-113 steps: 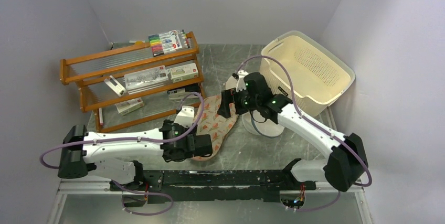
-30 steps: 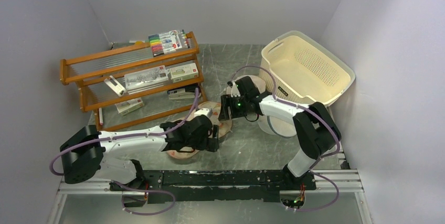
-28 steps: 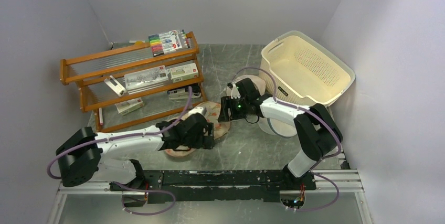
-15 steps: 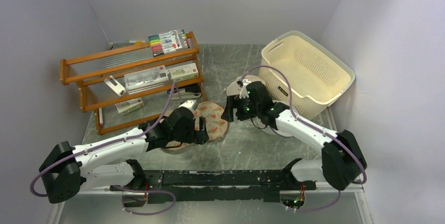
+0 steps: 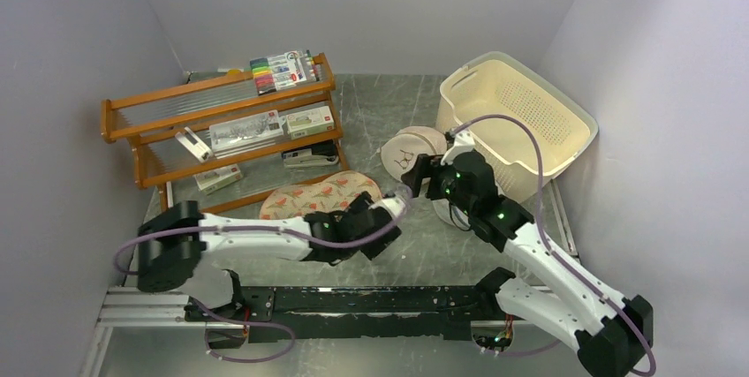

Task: Unzip the laundry bag and remove the bra

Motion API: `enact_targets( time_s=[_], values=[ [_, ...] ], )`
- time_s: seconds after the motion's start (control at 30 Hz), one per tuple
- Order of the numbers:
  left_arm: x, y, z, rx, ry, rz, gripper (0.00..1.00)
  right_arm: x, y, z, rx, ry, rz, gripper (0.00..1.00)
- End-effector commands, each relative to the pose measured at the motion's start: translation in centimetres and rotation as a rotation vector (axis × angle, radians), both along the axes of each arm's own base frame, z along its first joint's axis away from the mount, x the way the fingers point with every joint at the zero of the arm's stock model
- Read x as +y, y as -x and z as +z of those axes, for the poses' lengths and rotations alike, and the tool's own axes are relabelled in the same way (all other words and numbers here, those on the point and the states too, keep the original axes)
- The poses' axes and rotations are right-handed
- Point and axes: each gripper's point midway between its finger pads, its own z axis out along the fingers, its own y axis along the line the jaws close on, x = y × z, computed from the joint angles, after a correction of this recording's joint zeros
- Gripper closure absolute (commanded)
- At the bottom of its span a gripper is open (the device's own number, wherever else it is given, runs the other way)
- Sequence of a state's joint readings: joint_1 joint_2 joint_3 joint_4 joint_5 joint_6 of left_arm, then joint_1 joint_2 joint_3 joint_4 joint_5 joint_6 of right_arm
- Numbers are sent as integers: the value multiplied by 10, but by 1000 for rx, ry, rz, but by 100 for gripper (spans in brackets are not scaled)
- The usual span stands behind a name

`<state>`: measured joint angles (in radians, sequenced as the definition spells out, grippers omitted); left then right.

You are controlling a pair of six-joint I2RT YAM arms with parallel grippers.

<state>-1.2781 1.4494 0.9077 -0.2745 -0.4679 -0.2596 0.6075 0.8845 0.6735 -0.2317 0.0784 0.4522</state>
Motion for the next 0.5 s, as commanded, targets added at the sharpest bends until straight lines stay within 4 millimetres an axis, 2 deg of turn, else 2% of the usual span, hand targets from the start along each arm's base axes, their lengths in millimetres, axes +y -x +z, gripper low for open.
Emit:
enact_targets(
  time_s=[0.0,0.07,0.13,0.3,0.47],
  values=[
    [9,-25,-15,-212,-221,-4,21,-26,-4,8,-38,10,-135,19],
    [5,-28,-24,-227,-211,-3,31,-35,-1,12,-45,21,-168,19],
    [4,-30,-31,-236,-208,9,34,-43,2,14,-55,28,-193,19],
    [6,-31,-50,-221,-240,39,37,-49,6,15,-65,25,-209,17],
    [9,-21,-63,-163,-220,32,35,-48,3,7,-35,45,-214,17]
  ],
)
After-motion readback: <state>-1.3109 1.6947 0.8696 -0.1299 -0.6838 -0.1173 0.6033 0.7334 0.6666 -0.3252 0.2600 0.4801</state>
